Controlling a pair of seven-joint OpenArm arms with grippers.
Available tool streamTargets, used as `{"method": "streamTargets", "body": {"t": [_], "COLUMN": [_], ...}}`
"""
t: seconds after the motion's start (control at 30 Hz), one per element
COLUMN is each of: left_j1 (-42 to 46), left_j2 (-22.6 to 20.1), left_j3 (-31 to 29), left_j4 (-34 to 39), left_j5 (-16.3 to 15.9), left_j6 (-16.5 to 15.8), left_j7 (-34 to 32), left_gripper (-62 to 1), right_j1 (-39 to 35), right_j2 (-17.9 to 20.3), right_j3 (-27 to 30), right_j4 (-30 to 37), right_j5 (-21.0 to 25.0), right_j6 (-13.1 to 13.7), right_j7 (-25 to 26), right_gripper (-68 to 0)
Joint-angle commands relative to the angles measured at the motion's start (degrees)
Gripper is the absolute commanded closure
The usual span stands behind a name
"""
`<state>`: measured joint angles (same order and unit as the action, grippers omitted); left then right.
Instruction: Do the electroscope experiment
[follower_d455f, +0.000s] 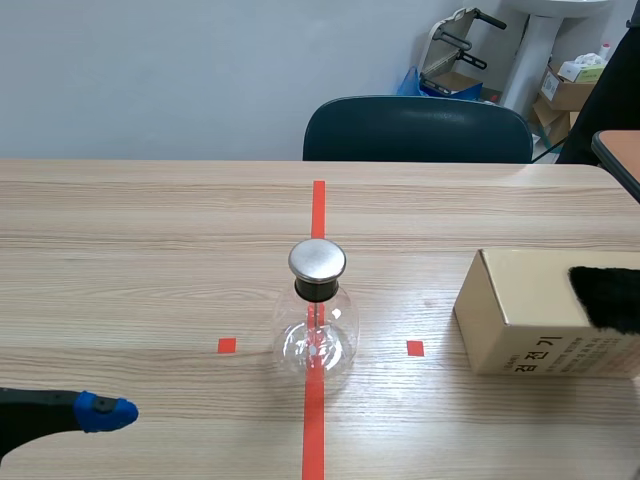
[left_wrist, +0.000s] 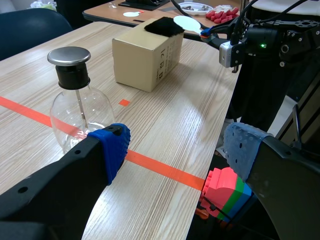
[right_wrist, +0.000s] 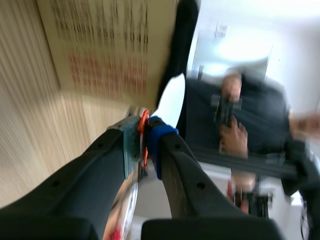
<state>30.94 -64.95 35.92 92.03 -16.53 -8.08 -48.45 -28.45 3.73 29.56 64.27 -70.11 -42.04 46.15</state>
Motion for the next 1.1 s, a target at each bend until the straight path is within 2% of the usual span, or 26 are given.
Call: {"method": "streamTargets", "body": {"t": [0.0, 0.07, 0.13, 0.2, 0.3, 0.4, 0.47, 0.6, 0.67, 0.73, 0.87, 0.93, 1.0, 1.07], "left_j1": [0.2, 0.2, 0.2, 0.2, 0.2, 0.2, 0.2, 0.2, 0.2, 0.2, 0.2, 0.2, 0.2, 0.2], "left_j2": [0.0, 0.0, 0.0, 0.0, 0.0, 0.0, 0.0, 0.0, 0.0, 0.0, 0.0, 0.0, 0.0, 0.0], "left_j3": [-0.2, -0.2, -0.2, -0.2, -0.2, -0.2, -0.2, -0.2, -0.2, -0.2, -0.2, -0.2, -0.2, -0.2], "left_j4": [1.5, 1.5, 1.5, 1.5, 1.5, 1.5, 1.5, 1.5, 1.5, 1.5, 1.5, 1.5, 1.5, 1.5], "left_j5": [-0.1, -0.1, -0.1, -0.1, -0.1, -0.1, -0.1, -0.1, -0.1, -0.1, -0.1, -0.1, -0.1, -0.1], "left_j6": [0.0, 0.0, 0.0, 0.0, 0.0, 0.0, 0.0, 0.0, 0.0, 0.0, 0.0, 0.0, 0.0, 0.0], "left_j7": [-1.0, -1.0, -1.0, -1.0, -1.0, -1.0, -1.0, -1.0, -1.0, -1.0, -1.0, -1.0, -1.0, -1.0], "left_gripper": [-42.2, -42.2, -42.2, -42.2, -42.2, -42.2, -42.2, -42.2, -42.2, -42.2, -42.2, -42.2, -42.2, -42.2], "right_j1": [0.0, 0.0, -0.1, -0.1, -0.1, -0.1, -0.1, -0.1, -0.1, -0.3, -0.3, -0.3, -0.3, -0.2], "right_j2": [0.7, 0.7, 0.7, 0.7, 0.7, 0.7, 0.7, 0.7, 0.7, 0.7, 0.7, 0.7, 0.7, 0.7], "right_j3": [0.0, 0.0, 0.0, 0.1, 0.1, 0.1, 0.1, 0.1, 0.1, 0.1, 0.8, 1.4, 1.5, 1.4], "right_j4": [0.6, 0.6, 0.6, 0.6, 0.6, 0.6, 0.6, 0.6, 0.6, 0.6, 0.6, 0.6, 0.6, 0.6], "right_j5": [-0.2, -0.2, -0.2, -0.2, -0.2, -0.2, -0.2, -0.2, -0.2, 0.0, 0.0, 0.0, -0.2, -0.2], "right_j6": [-2.8, -2.8, -2.8, -2.8, -2.8, -2.8, -2.8, -2.8, -2.8, -2.8, -2.8, -2.8, -2.8, -2.8], "right_j7": [5.5, 9.8, 9.2, 4.4, -5.7, -9.6, -6.1, 9.4, 12.7, 10.4, -2.5, -6.0, -5.6, -0.5], "right_gripper": [-1.8, -1.8, -1.7, -1.8, -1.8, -1.8, -1.8, -1.7, -1.7, -1.8, -1.8, -1.8, -1.8, -1.7]}}
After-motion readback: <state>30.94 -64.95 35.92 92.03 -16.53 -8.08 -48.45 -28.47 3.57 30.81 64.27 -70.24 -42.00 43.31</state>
